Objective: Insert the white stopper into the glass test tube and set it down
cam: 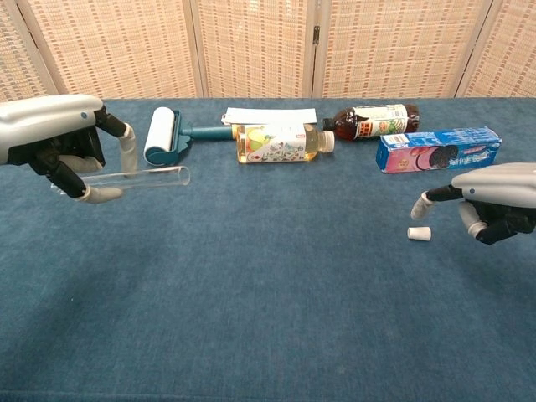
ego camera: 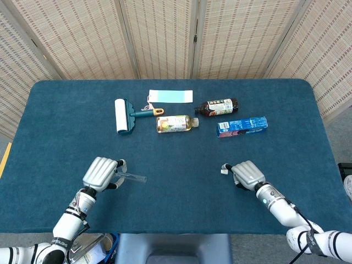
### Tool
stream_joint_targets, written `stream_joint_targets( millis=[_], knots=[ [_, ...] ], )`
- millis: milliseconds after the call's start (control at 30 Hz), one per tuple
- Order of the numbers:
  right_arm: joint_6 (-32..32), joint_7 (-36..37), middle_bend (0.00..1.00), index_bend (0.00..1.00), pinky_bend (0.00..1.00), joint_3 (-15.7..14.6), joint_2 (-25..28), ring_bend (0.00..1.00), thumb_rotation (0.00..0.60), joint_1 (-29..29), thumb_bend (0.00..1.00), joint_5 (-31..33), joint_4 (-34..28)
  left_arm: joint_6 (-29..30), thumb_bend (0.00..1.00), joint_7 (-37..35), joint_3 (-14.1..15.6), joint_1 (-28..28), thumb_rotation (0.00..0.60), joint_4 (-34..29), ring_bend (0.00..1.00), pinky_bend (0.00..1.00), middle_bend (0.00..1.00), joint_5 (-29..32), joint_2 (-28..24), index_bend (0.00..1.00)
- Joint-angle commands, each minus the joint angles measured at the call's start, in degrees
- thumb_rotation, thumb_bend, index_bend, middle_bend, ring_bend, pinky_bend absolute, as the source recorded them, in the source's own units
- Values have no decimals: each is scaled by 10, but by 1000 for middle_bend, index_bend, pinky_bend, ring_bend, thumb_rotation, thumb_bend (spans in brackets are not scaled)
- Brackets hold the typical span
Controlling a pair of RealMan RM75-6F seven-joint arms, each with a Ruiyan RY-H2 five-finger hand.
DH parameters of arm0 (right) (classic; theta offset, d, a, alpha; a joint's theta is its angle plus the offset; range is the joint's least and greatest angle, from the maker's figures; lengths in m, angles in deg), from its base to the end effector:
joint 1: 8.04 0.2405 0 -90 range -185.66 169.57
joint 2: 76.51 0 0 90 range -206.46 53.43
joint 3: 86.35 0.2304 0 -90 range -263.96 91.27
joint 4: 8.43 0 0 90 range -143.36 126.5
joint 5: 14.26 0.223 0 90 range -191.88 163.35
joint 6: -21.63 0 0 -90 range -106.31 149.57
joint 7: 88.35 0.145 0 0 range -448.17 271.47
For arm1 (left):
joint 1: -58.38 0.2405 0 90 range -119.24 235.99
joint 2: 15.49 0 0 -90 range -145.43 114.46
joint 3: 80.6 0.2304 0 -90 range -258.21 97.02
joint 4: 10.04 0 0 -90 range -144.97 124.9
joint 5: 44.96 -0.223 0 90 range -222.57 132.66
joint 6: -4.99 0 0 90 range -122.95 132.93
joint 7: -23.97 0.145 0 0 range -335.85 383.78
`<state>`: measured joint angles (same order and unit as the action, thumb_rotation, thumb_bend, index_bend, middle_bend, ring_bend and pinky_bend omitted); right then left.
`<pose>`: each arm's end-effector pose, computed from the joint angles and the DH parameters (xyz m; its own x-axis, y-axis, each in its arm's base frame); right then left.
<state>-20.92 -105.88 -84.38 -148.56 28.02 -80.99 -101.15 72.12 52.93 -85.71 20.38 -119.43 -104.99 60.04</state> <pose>-0.2169 -0.2834 0.0066 0.5794 -0.4957 0.6470 -0.8148 -0.3729 0.4439 -0.1204 0.2727 0.0251 0.4329 0.2445 0.8676 0.8796 -0.3252 -0.3473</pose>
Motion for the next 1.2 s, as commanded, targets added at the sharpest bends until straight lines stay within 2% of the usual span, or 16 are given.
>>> stream_joint_targets(
  millis=[33, 367, 867, 1200],
  knots=[
    [-12, 0, 1000, 190, 1000, -6, 12, 1000, 600, -6, 1000, -5, -12, -1, 349, 0, 1, 1, 600, 0, 1000, 1000, 1000, -1, 0, 624],
    [-17, -14, 1000, 191, 1000, -32, 35, 1000, 600, -19, 1000, 29, -18, -6, 349, 2, 2, 4, 600, -1, 1000, 1000, 1000, -4, 2, 623],
    [11, -1, 1000, 191, 1000, -27, -4, 1000, 600, 6, 1000, 31, 16, -9, 349, 5, 0, 8, 600, -3, 1000, 1000, 1000, -3, 0, 623],
    [2, 4, 1000, 191, 1000, -19, -6, 1000, 600, 18, 1000, 10, 3, -11, 350, 8, -1, 8, 600, -6, 1000, 1000, 1000, -2, -2, 623]
  ],
)
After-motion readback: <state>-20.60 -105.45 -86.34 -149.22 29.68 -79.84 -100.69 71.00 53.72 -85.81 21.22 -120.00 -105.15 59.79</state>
